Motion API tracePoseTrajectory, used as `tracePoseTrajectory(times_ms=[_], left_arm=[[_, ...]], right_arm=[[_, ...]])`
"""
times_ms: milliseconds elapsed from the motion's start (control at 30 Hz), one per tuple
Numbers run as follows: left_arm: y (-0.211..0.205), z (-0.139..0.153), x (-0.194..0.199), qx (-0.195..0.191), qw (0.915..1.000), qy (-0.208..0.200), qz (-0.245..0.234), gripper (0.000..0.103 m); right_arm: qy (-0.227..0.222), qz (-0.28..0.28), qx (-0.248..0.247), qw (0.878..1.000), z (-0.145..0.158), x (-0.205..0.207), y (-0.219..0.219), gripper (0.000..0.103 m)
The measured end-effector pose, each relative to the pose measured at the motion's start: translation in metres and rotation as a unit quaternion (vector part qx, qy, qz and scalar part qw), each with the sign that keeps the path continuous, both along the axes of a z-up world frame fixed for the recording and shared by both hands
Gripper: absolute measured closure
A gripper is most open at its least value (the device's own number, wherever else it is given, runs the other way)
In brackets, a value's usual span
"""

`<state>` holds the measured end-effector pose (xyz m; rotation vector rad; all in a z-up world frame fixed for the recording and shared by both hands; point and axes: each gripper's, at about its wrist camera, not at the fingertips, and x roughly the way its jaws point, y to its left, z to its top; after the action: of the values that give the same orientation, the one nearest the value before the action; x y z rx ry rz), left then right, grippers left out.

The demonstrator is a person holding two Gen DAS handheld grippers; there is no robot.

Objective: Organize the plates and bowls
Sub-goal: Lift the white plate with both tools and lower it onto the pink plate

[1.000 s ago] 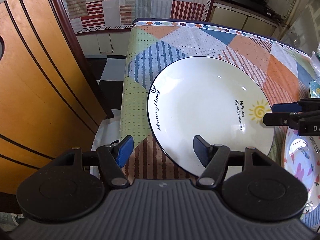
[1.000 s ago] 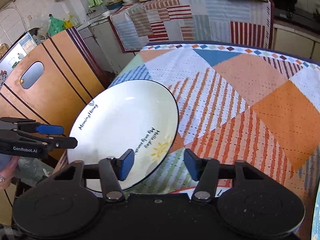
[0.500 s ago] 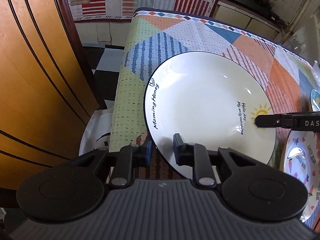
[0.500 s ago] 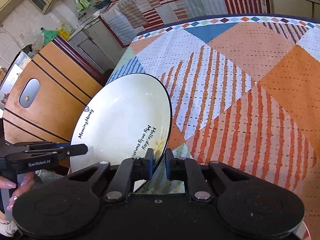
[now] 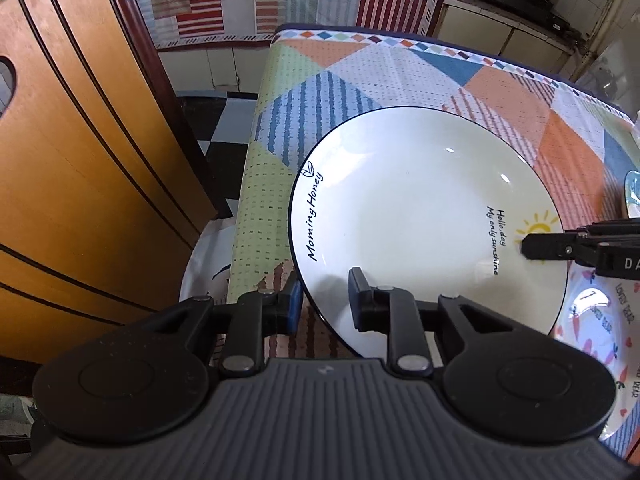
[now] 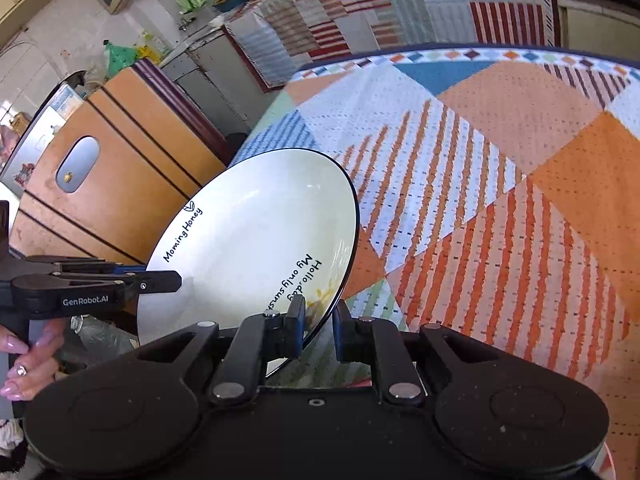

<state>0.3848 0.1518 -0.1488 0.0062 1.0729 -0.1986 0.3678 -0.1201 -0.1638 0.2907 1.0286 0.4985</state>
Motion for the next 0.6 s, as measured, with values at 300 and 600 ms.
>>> tracePoseTrajectory(times_ms=[300, 600], left_arm=[[-0.022, 0.049, -0.037, -0.012, 0.9997, -0.021, -0.006, 0.081], [-0.049, 0.093, -0.076, -0.028, 0.9980, -0.037, -0.042, 0.081]], right_arm=[[-0.001, -0.024, 0.015, 1.000, 0.044, -0.037, -0.027, 0.085], [-0.026, -0.039, 0.021, 0.999, 0.083, -0.081, -0.060, 0.085]])
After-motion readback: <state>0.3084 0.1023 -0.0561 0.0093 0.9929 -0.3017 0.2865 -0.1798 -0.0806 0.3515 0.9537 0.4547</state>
